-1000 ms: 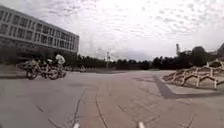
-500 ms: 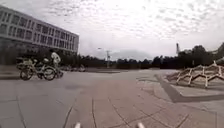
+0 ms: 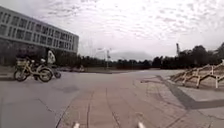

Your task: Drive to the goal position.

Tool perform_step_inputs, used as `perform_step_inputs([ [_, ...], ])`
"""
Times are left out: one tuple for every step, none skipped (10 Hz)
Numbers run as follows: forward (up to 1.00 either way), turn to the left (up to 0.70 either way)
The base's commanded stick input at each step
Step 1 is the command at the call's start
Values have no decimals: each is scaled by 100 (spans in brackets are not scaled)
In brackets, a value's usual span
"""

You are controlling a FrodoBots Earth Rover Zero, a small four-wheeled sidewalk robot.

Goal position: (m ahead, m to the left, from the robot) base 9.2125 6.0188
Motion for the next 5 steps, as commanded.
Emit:
perform_step_inputs([
  [70,11],
  [70,7],
  [70,1],
  [70,0],
  [70,0],
])
